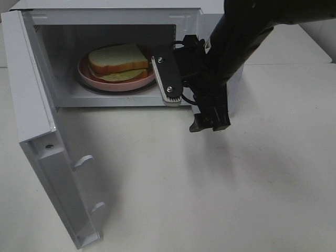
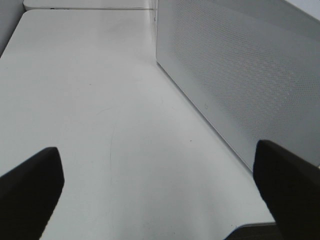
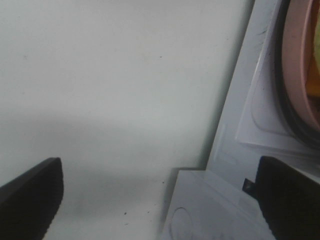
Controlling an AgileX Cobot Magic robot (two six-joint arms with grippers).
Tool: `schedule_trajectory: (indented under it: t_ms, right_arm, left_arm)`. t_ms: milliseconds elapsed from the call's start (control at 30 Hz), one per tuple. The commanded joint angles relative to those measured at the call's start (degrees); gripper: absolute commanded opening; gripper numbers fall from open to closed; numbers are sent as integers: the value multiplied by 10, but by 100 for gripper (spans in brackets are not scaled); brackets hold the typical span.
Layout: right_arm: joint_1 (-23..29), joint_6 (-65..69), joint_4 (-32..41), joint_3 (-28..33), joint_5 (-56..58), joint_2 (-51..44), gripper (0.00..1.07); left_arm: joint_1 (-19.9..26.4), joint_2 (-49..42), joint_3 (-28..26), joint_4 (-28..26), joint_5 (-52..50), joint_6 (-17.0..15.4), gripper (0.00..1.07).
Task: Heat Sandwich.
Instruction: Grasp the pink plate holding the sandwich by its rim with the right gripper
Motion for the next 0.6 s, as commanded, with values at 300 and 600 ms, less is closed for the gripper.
schedule_trajectory:
  t_ms: [300, 600]
  right_arm:
    - [10, 19, -4, -101, -36, 82, 98]
    - [10, 25, -3, -159, -61, 136, 96]
  left_arm:
    - [1, -4, 1, 1, -6, -3, 98]
    - [1, -4, 1, 1, -6, -3, 98]
